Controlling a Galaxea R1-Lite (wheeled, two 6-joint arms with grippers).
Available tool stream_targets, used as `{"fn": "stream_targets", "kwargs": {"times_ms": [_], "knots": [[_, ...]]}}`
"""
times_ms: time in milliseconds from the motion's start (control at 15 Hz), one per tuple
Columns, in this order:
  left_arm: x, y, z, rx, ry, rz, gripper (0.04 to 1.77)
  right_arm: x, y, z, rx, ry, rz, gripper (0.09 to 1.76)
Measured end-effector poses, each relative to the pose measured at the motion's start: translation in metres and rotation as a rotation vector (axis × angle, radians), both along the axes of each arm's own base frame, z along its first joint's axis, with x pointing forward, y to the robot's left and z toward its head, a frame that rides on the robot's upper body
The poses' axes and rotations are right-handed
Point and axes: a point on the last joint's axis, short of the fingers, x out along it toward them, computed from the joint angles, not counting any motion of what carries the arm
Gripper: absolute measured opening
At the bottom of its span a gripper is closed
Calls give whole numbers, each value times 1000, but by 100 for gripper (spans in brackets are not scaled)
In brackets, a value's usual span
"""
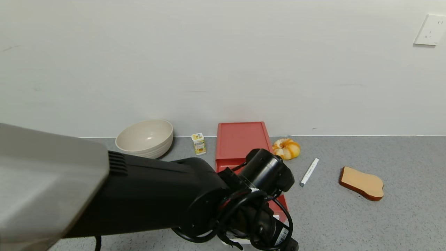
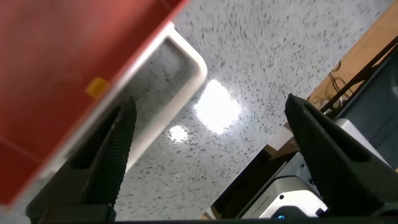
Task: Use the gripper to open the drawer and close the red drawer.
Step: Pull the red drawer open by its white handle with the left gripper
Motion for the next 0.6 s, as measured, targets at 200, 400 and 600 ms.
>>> {"fn": "stream_targets", "kwargs": {"times_ms": [200,400,600], "knots": [[6,20,31,-44,-82,-1,172,0,0,0,1,0,0,171],[11,52,64,-90,-165,38,172,0,0,0,0,0,0,171],[14,87,85,-127,-215,113,172,0,0,0,0,0,0,171]]}}
